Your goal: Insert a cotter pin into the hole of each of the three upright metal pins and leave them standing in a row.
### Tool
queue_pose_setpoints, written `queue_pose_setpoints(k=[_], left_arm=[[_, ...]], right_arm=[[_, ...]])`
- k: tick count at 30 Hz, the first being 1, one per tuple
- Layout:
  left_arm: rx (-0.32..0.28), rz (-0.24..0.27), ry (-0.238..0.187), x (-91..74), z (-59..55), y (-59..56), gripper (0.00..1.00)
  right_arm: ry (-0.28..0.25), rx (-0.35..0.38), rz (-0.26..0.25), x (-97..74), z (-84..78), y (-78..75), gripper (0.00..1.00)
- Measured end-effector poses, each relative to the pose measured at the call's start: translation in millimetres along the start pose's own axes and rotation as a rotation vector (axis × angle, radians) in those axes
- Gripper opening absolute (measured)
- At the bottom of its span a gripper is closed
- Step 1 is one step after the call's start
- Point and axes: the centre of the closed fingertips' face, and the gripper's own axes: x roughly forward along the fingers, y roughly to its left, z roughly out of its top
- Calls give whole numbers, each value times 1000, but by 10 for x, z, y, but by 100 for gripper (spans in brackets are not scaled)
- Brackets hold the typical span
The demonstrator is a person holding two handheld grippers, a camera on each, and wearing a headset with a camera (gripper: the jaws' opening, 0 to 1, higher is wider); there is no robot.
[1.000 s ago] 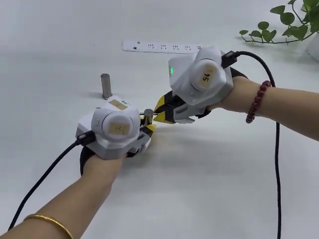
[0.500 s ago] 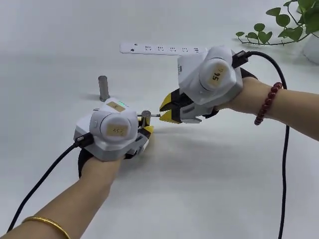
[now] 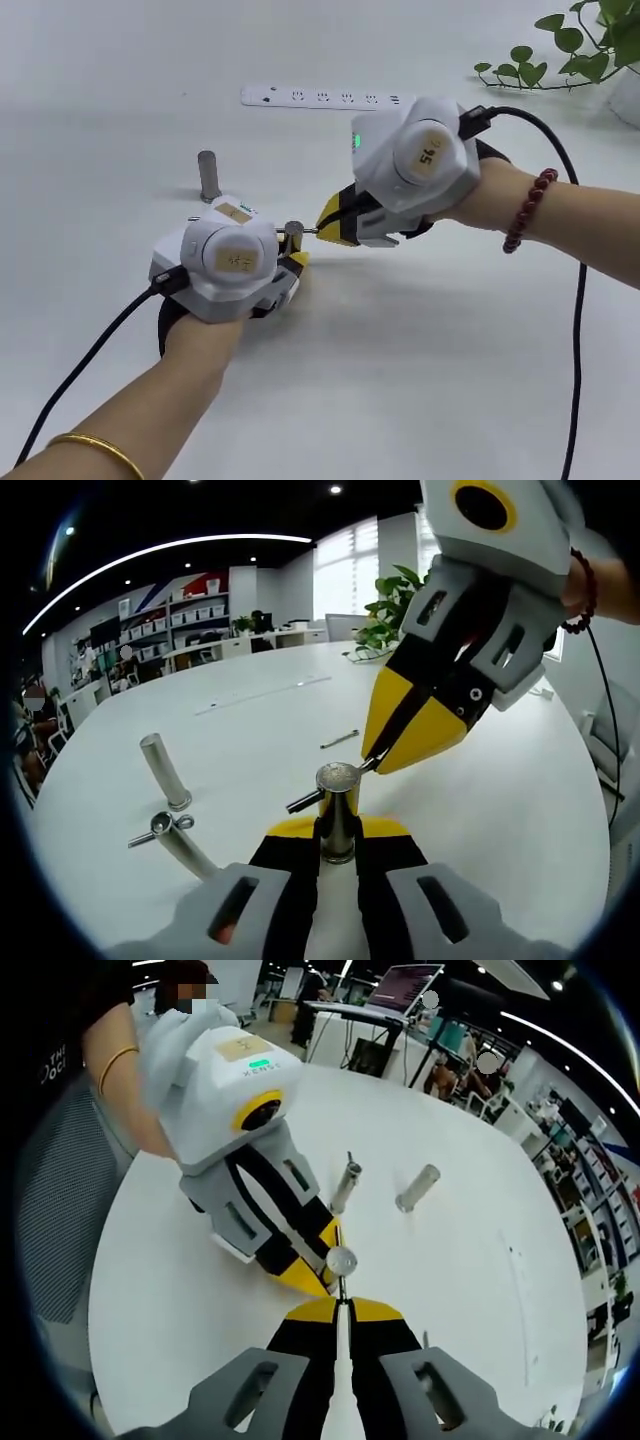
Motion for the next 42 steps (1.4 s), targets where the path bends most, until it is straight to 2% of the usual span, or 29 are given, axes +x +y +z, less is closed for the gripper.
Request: queue_pose_setpoints(k=[16, 23, 28, 30, 33, 35, 38, 42], left_arm=[[-3, 5, -2, -2, 0, -2, 10], [-3, 5, -3, 2, -1, -2, 10], [-5, 7, -3, 4, -2, -1, 10], [-6, 10, -2, 6, -2, 0, 10], [-8, 11, -3, 6, -1, 0, 10], [-6, 11, -3, 6, -1, 0, 10], [-7, 8, 1, 7, -1, -1, 10], [3, -3, -3, 9, 2, -2, 10]], right_arm=[[-7, -10, 4, 32, 71, 29, 0], [-17, 6, 3, 32, 89, 46, 0], [-44, 45, -7, 28, 126, 30, 1], [-36, 83, -18, 18, 100, 19, 5], [-64, 144, -26, -7, 91, 19, 8], [-84, 218, -34, -23, 55, 9, 9], [-145, 364, -37, -66, 54, 33, 13], [-174, 427, -73, -128, -12, 21, 13]])
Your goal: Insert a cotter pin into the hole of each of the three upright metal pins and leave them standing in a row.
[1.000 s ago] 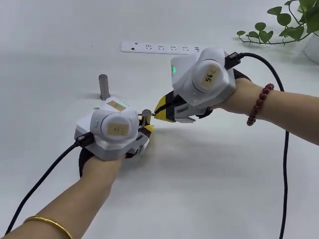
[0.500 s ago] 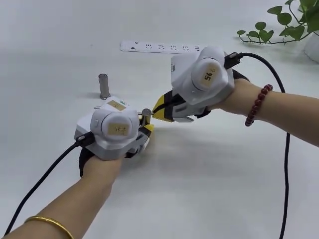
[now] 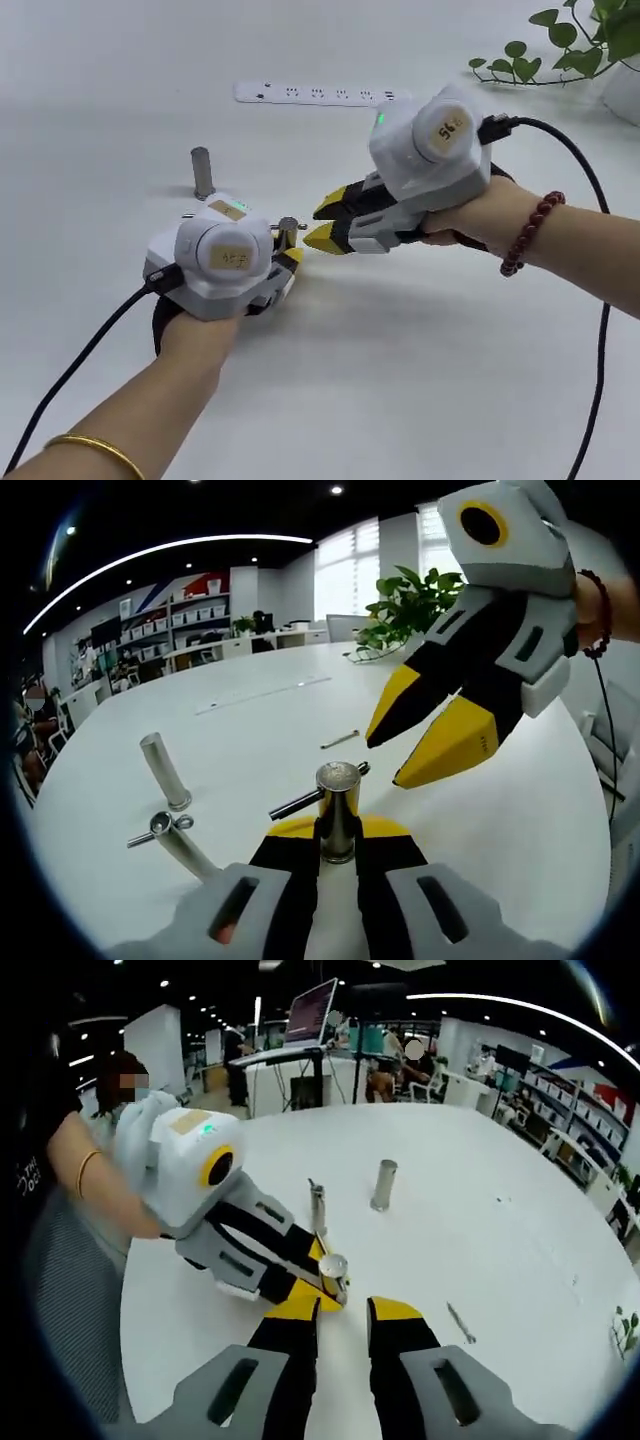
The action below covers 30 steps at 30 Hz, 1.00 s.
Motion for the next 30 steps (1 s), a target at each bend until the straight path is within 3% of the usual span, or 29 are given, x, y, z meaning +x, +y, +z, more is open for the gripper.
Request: queue_pose_setpoints(k=[14, 19, 30], left_arm=[[-23, -4, 4, 34, 29, 83, 9], [-18, -4, 2, 36, 82, 97, 9], [-26, 1, 15, 68, 51, 129, 9]], right_arm=[[-43, 137, -78, -202, -156, -93, 11], [-54, 163, -80, -196, -164, -106, 10], [-59, 172, -72, -171, -167, -70, 9]])
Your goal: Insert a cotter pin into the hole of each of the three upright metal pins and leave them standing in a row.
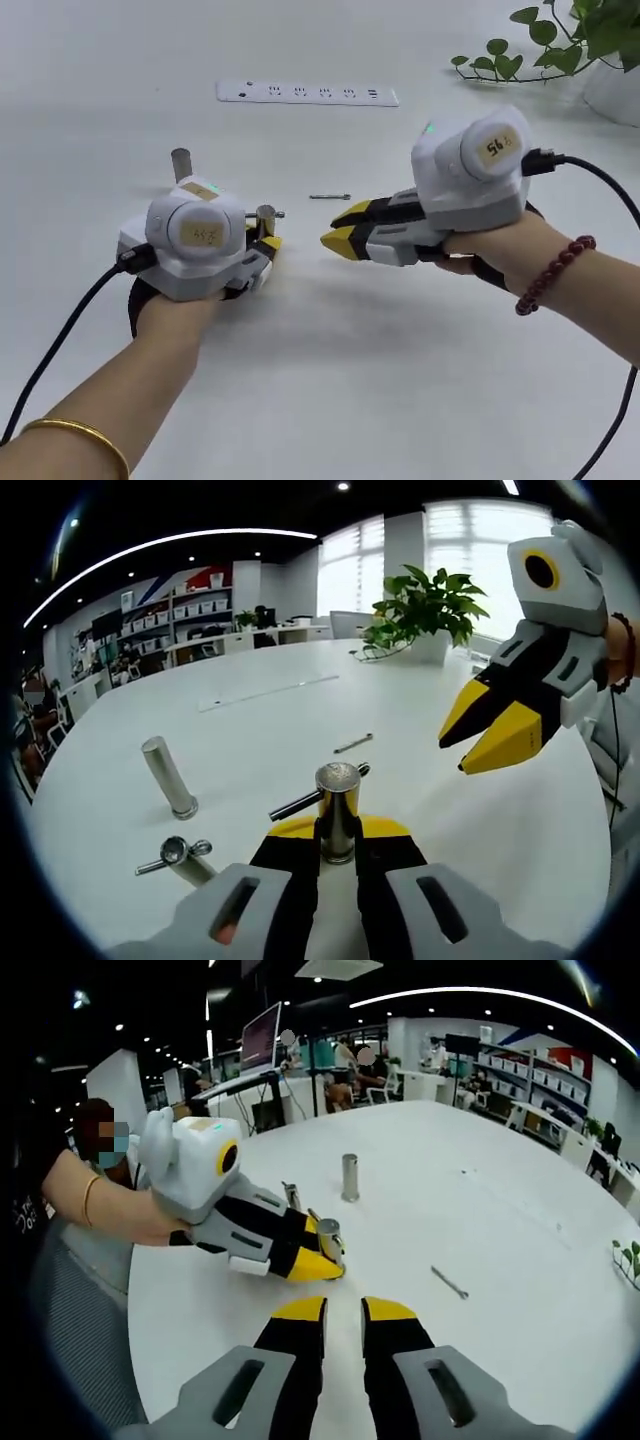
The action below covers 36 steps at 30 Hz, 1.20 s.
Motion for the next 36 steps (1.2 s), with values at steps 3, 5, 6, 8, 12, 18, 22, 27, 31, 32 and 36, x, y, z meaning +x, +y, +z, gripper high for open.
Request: queue_pose_setpoints(k=[3, 5, 6, 8, 12, 18, 22, 27, 31, 32, 36], left_arm=[[5, -4, 1, -2, -3, -6, 10], [8, -4, 2, -7, -10, -13, 10], [15, -3, 1, -7, -12, -18, 10], [16, 2, 2, -2, -13, -9, 10], [25, 8, -2, -5, -11, -15, 10], [22, 12, 0, -10, -5, -18, 10], [-5, 11, -3, -14, 2, -23, 11], [-4, 7, -8, -22, 19, -34, 13], [-23, 8, 2, -29, -1, -36, 18], [-22, 7, 5, -32, -14, -38, 18], [-29, 8, 21, -89, -75, -36, 20]], right_arm=[[-1, 6, 2, -3, -7, 9, 8], [-1, 8, 0, -11, -15, 18, 8], [-1, 10, -1, -11, -22, 11, 8], [1, 16, -2, -11, -30, 13, 8], [0, 19, -4, -21, -45, -2, 8], [6, 27, -1, -15, -84, 4, 9], [3, 35, -1, -21, -80, 12, 9], [-8, 43, -4, -32, -68, 18, 12], [-29, 68, -9, -56, -36, 47, 16], [-37, 74, -11, -66, -23, 57, 17], [-56, 93, -14, -67, -2, 63, 21]])
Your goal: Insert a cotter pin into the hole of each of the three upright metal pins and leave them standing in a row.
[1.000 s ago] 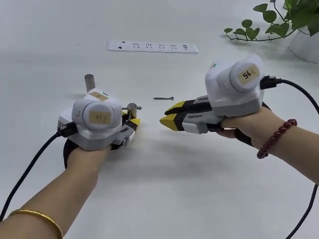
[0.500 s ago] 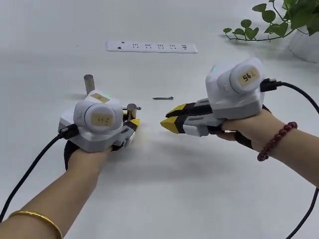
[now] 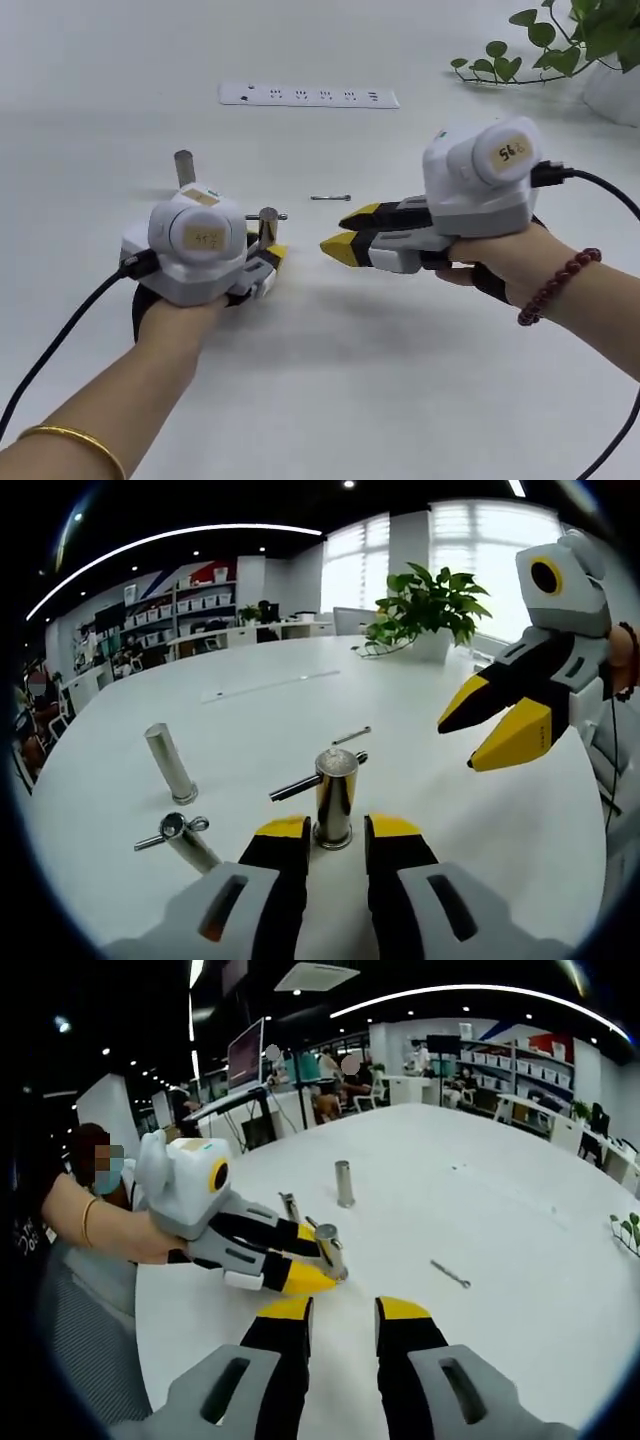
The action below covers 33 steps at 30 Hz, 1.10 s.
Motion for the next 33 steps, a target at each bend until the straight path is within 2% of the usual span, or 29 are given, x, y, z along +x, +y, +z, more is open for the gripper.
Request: queue_pose_setpoints(k=[5, 8, 14, 16, 18, 22, 25, 29, 33], left_arm=[[-9, -4, 3, -97, -26, -30, 24], [-16, -17, 6, -146, -56, -53, 25], [-34, -33, -19, -304, -19, -125, 32], [-34, -36, -17, -351, -16, -140, 36], [-70, -55, -22, -410, -12, -164, 39], [-80, -46, -24, -562, -2, -129, 46], [-110, -38, -28, -653, 1, -86, 52], [-100, -28, -37, -774, 25, -44, 56], [-95, 0, -58, -877, 55, 36, 59]], right_arm=[[-24, 21, -2, -16, 49, 22, 26], [-57, 48, -4, -28, 139, 27, 29], [-96, 83, -5, -26, 305, 52, 36], [-112, 104, -13, 10, 325, 13, 37], [-126, 107, -25, 13, 366, 2, 38], [-140, 120, -31, 49, 463, 2, 38], [-147, 125, -35, 86, 532, 9, 40], [-171, 142, -30, 161, 650, 34, 39], [-176, 128, -28, 270, 748, 68, 39]])
